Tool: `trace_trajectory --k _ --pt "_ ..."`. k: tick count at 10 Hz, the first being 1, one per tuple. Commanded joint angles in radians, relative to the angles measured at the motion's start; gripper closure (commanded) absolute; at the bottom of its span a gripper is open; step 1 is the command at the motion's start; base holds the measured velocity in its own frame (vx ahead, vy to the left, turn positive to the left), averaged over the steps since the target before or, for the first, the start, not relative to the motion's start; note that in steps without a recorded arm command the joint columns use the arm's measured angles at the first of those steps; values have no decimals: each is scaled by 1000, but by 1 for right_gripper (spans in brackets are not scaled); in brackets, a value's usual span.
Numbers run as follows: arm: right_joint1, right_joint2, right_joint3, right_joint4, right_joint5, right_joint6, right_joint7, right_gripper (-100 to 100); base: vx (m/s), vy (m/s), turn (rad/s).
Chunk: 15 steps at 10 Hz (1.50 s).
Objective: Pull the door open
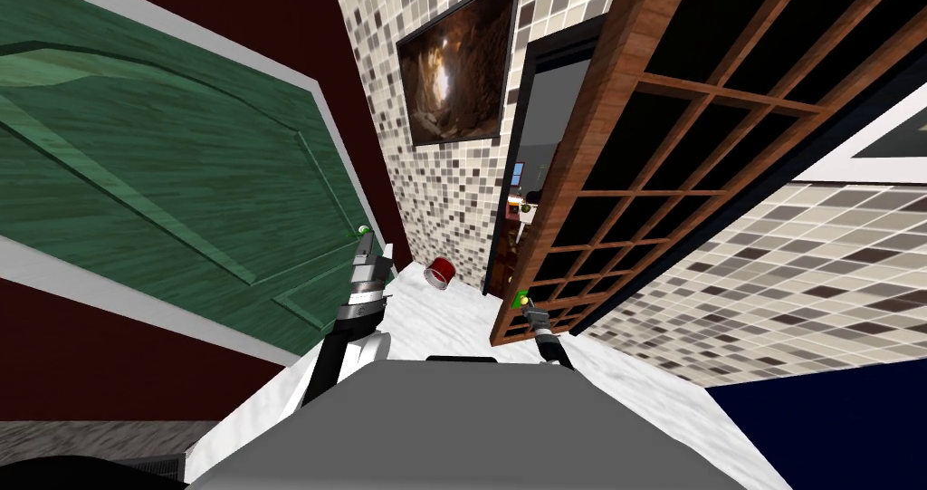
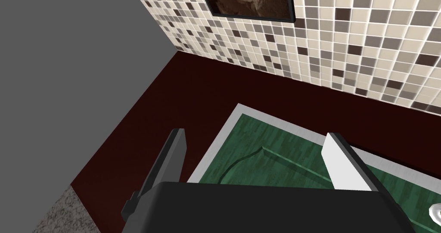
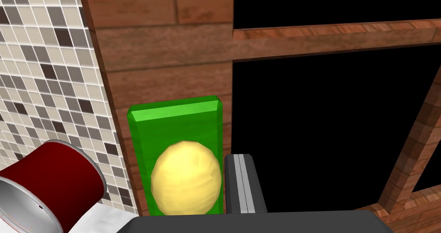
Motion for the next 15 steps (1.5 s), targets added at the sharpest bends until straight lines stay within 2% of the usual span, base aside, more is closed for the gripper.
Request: trace_trajectory --k 1,2,3,6,15 --pt "0 3 3 -2 1 -2 0 100 0 0 0" --pt "0 3 3 -2 1 -2 0 100 0 0 0" --pt "9 -8 24 -6 14 -20 -18 -100 -108 -23 103" --pt "20 -20 55 -12 31 -45 -41 -100 -194 -61 90" --pt "44 -44 118 -26 66 -95 -88 -100 -86 -57 45"
